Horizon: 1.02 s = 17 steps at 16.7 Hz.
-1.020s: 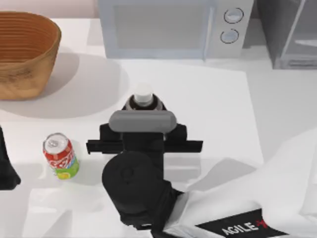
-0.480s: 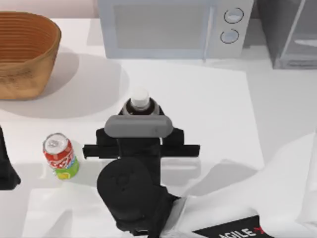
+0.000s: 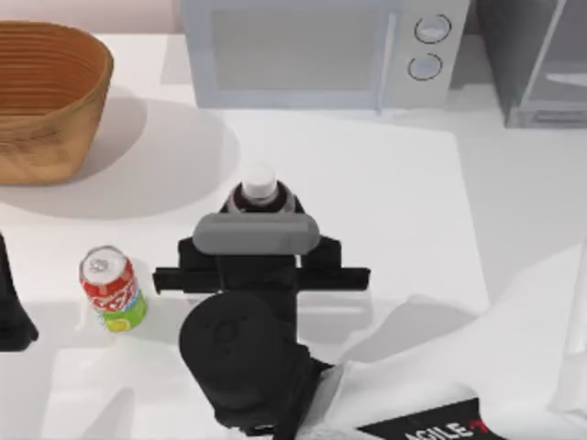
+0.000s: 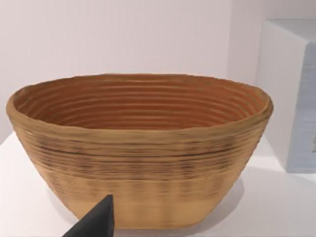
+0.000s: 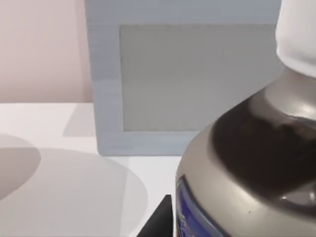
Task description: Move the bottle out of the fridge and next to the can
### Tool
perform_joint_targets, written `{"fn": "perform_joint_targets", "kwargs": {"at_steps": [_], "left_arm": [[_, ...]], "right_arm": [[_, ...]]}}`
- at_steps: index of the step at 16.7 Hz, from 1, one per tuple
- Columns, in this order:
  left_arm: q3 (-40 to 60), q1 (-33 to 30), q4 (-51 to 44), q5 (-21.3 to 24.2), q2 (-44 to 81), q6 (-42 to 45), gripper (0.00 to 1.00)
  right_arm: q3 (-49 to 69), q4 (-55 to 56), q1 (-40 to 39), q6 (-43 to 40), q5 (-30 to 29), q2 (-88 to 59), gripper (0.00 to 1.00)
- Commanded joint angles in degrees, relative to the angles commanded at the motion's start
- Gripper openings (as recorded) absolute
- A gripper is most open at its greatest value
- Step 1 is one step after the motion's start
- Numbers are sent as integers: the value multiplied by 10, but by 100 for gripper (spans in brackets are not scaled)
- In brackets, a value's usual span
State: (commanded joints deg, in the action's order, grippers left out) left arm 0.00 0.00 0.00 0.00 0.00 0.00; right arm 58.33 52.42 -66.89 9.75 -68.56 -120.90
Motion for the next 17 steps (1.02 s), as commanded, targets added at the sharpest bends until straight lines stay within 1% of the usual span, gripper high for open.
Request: {"fn": "perform_joint_targets", "kwargs": {"at_steps": [8,9,17], "left_arm": [[0,0,0,0,0,0,100],[0,0,0,0,0,0,100],[0,0,0,0,0,0,100]], "right_arm": [[0,0,0,0,0,0,98],[0,0,0,0,0,0,100],[0,0,1,0,0,0,100]]}}
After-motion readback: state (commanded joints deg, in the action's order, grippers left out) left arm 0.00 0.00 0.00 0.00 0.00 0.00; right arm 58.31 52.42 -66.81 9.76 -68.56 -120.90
